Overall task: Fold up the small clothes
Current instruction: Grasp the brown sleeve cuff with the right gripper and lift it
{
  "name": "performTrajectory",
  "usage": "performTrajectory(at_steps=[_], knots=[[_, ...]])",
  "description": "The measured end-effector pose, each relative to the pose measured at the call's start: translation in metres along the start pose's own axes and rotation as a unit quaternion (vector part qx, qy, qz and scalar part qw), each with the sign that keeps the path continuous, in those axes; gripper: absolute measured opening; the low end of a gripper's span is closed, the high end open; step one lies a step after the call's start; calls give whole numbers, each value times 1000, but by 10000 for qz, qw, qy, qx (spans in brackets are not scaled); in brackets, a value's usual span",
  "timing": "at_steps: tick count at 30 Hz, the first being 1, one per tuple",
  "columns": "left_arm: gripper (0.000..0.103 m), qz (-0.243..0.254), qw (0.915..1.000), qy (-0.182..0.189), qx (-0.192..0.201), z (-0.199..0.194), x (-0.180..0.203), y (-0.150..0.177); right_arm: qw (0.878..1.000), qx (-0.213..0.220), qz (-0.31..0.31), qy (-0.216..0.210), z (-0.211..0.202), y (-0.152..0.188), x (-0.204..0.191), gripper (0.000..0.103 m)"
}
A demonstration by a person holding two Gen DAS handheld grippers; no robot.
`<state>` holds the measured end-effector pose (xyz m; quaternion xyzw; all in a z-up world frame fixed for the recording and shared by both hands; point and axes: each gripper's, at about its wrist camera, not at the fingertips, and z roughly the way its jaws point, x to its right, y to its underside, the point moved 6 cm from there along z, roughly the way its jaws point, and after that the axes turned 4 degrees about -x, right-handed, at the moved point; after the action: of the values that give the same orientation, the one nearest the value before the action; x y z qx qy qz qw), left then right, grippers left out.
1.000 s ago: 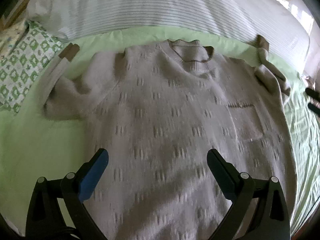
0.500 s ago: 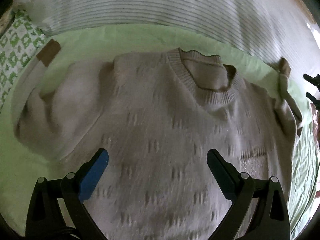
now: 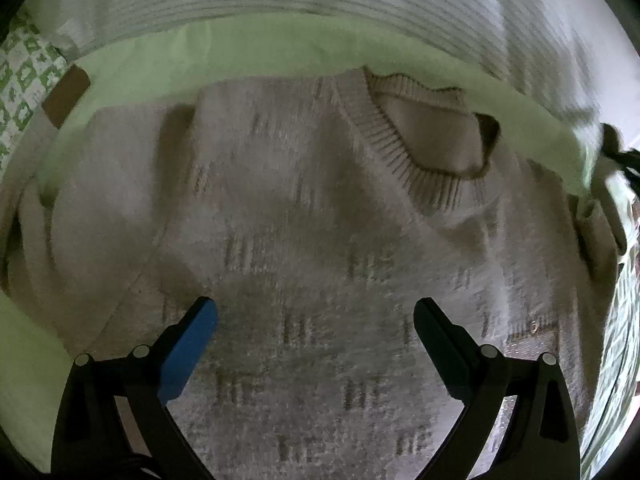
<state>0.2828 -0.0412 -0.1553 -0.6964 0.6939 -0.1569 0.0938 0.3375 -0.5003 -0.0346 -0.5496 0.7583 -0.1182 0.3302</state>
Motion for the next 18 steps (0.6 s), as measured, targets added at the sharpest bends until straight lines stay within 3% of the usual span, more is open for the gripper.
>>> performTrajectory(at_steps=[5,10,14,17,18], knots=[[99,-31,9998,184,57,-1,-4,1,9959,815,293,276,-100,-4,3,13],[99,-58,9988,468,117,-19,-2,8,9924,1084,205,-554,-170,13,-86,13],[99,-98,9979,622,172,-43,-4,27,9865,836,-42,-1406,-169,53,-194,13],[99,-107,9977,655,156,-59,-10,43,9760,239,-299,-2146,-137,101,-278,20],[99,-120,9977,645,142,-63,-15,52,9699,-138,-407,-2398,-120,121,-308,25]])
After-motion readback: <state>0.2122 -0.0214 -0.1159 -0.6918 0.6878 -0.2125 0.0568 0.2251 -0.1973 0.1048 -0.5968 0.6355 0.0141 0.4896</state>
